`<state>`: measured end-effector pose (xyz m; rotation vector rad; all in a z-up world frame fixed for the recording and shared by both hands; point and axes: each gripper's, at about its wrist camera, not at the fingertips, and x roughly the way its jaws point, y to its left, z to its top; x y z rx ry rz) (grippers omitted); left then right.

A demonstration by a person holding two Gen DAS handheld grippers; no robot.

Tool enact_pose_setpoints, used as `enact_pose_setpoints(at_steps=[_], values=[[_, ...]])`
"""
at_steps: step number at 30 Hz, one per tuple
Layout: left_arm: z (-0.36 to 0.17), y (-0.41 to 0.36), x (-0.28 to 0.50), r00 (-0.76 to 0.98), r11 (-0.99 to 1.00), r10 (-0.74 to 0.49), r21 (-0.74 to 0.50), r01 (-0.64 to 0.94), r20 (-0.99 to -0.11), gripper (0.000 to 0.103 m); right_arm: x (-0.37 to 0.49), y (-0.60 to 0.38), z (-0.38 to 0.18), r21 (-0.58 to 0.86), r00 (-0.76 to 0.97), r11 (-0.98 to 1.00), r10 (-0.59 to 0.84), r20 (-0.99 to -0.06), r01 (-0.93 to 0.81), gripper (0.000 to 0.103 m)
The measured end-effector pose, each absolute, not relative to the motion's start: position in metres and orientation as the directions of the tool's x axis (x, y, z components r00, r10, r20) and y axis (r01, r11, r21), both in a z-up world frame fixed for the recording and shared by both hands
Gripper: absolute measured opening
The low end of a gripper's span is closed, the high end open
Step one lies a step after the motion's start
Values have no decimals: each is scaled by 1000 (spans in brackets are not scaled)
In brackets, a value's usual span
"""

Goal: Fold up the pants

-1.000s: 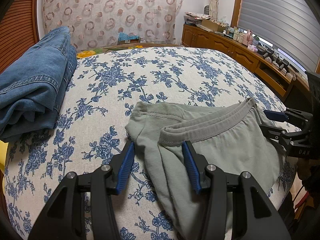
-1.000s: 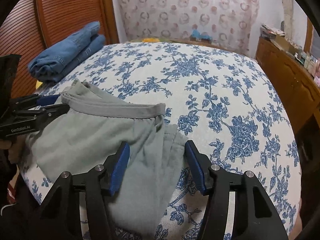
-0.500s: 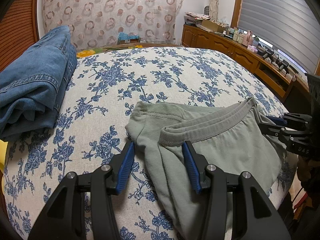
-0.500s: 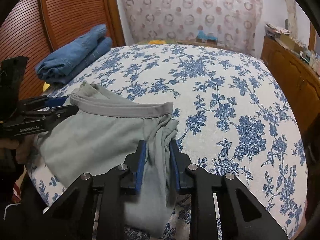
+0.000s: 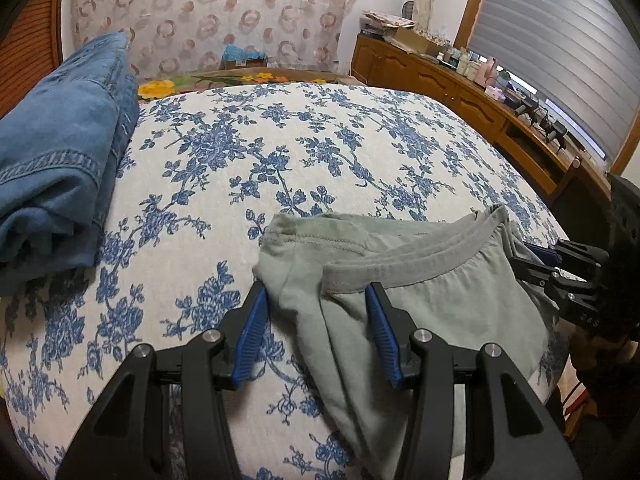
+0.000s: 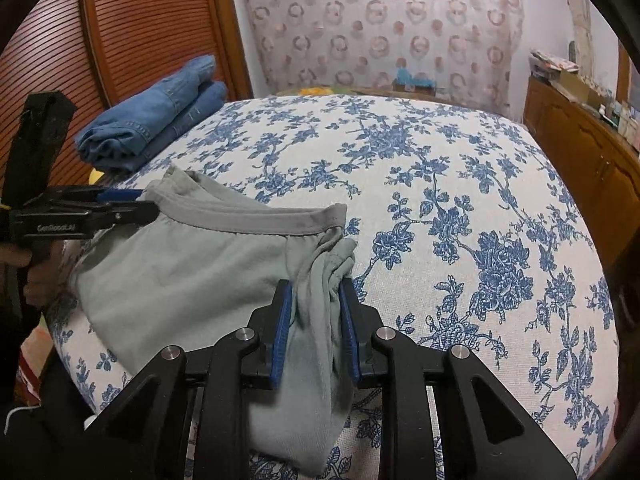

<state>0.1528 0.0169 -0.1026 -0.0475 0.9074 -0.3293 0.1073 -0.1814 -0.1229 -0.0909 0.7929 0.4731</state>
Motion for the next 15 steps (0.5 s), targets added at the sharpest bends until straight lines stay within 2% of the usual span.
enact_pose_setpoints(at_steps=[9, 12, 14, 15], values=[[-104, 18, 157, 585, 950, -305, -197, 241, -752, 54, 107, -181, -123, 95, 605, 892, 374, -703, -442, 22], [-104, 25, 162, 573, 937, -350, -264, 230, -741, 46, 107, -181, -123, 95, 604, 891, 375, -703, -443, 22], [-104, 25, 164, 564, 930, -368, -279, 240, -739, 35, 106, -181, -123, 98, 603, 891, 377, -703, -443, 22], [-104, 24, 164, 561, 928, -371, -279, 245, -740, 34, 106, -181, -122, 99, 602, 891, 377, -703, -443, 22]])
